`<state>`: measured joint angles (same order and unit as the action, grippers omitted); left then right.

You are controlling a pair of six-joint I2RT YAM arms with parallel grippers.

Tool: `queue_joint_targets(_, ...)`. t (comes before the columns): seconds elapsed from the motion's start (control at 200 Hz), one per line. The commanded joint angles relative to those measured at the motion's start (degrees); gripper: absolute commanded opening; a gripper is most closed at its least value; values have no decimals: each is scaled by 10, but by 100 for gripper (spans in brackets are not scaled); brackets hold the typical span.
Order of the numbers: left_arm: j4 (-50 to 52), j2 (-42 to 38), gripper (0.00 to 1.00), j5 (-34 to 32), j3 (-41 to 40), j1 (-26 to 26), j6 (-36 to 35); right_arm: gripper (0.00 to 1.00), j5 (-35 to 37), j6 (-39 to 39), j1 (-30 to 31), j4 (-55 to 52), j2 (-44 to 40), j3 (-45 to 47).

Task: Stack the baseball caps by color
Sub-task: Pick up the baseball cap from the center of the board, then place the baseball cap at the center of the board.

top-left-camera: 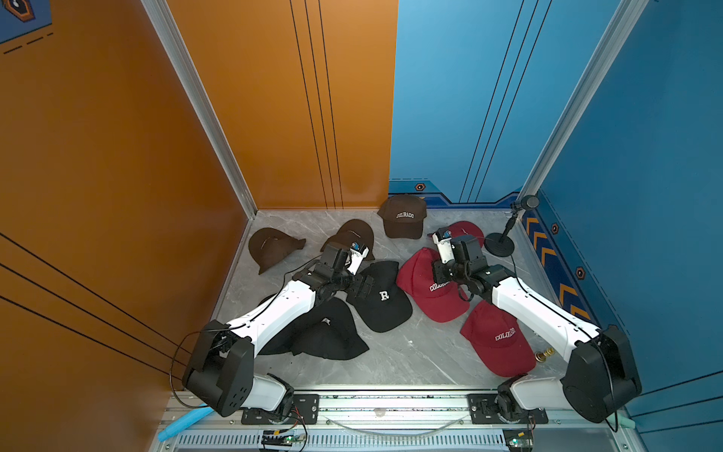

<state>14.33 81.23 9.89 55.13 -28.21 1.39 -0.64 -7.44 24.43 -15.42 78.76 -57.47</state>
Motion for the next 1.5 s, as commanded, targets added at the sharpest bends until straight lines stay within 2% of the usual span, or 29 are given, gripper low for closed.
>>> queue_joint_targets(0.0, -6, 8, 98, 16, 3, -9, 5, 0, 90, -59, 0, -1, -2, -18)
queue_joint_targets(0.17, -6, 6, 98, 18, 1, -15, 5, 0, 126, -88, 0, -5, 27, -35)
queue_joint_targets(0.551, -6, 9, 98, 22, -7, -21, 8, 0, 156, -159, 16, -8, 77, -41)
queue_joint_targets(0.996, -6, 13, 98, 18, -7, -28, 6, 0, 152, -155, 23, 35, 102, -18)
queue_joint_targets(1.046, -5, 13, 98, 16, -6, -29, 6, 17, 147, -150, 21, 30, 100, -21)
queue_joint_targets(1.102, -3, 13, 98, 16, -3, -30, 5, 47, 140, -143, 19, 25, 93, -24)
queue_joint_targets(1.142, 2, 13, 98, 16, 1, -31, 4, 64, 137, -136, 18, 18, 84, -27)
queue_joint_targets(1.227, 20, 10, 98, 13, 18, -36, -2, 86, 131, -122, 11, -4, 49, -37)
queue_joint_targets(1.302, 36, 4, 98, 10, 35, -45, -10, 100, 116, -108, -5, -31, 3, -45)
queue_joint_targets(1.407, 60, 9, 98, 14, 95, -74, -22, 100, 95, -104, -47, -81, -79, -42)
queue_joint_targets(1.492, 73, 45, 98, 37, 157, -109, -21, 100, 77, -116, -95, -131, -146, -37)
